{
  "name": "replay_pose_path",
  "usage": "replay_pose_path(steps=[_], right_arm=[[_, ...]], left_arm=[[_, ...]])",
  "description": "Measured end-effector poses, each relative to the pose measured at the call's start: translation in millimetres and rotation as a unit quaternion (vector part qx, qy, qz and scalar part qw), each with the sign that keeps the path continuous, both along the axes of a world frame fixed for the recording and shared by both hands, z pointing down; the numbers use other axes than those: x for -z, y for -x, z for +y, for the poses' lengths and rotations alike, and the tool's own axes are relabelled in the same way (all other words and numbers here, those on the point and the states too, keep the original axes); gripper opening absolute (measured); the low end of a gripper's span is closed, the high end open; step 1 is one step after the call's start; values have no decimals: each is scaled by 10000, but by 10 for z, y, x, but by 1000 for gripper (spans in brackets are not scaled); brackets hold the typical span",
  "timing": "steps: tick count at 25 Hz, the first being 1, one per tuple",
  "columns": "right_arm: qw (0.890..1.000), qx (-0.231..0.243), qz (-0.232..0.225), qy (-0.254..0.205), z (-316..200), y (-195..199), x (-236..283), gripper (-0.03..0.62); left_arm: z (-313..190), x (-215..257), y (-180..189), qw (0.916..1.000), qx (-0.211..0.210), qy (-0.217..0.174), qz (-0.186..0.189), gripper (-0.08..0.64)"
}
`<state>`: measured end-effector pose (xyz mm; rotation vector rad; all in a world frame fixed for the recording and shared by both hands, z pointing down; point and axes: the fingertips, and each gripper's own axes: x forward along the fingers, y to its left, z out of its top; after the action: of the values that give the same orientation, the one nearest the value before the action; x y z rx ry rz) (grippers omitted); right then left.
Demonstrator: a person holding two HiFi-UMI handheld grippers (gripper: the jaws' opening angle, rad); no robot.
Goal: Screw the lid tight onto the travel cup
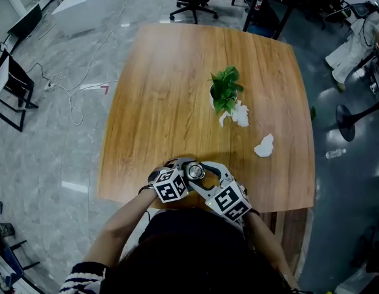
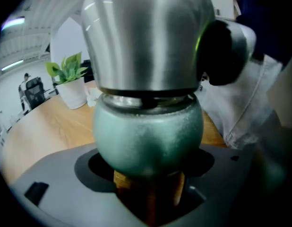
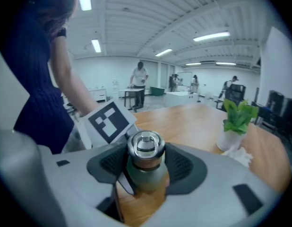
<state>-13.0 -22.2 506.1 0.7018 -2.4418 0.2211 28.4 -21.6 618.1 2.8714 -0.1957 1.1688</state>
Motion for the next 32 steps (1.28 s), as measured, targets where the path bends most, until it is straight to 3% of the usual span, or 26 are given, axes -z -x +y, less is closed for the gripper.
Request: replay_pose_path(steps=[3, 5, 8, 11, 14, 16, 20, 22, 24, 27, 30, 32], right_arm=[[9962, -833, -115, 244, -39, -75, -4, 252], [9955, -823, -206, 432, -31, -95, -24, 253], [9980, -251, -98, 578, 2, -79, -25, 253], [9987, 321, 112, 388, -12, -28, 5, 253], [9990, 423, 121, 121, -42, 12, 22, 253], [10000, 51, 84, -3, -56, 16, 41, 253], [9945, -1045, 84, 52, -65, -48, 37, 253], [9937, -1114, -5, 146, -68, -45, 26, 253], [9963, -791, -11, 333, -57, -44, 3, 253], [9978, 0, 194, 635, 1, -38, -22, 253], [9972, 538, 384, 348, -5, 1, -21, 253], [9980, 514, 332, 155, -23, 37, 3, 253]], left_arm=[[-67, 8, -34, 9950, 991, 24, 105, 380], [-81, -4, -45, 9932, 1154, -30, 124, 380], [-58, -15, -43, 9976, 671, -67, 130, 380], [-21, -13, -25, 9999, 16, -44, 139, 380], [-14, -3, -22, 9998, -195, -25, 97, 380], [-33, 4, -16, 9999, 103, -28, 56, 380], [-102, 7, -6, 9926, 1216, -59, 5, 380], [-108, -1, -4, 9902, 1393, -74, 70, 379], [-95, -11, -13, 9928, 1185, -66, 161, 379], [-47, -18, 0, 9986, 513, -33, 146, 380], [-22, -15, 17, 9999, -132, 22, 14, 379], [-17, 0, 25, 9998, -205, 35, -2, 379]])
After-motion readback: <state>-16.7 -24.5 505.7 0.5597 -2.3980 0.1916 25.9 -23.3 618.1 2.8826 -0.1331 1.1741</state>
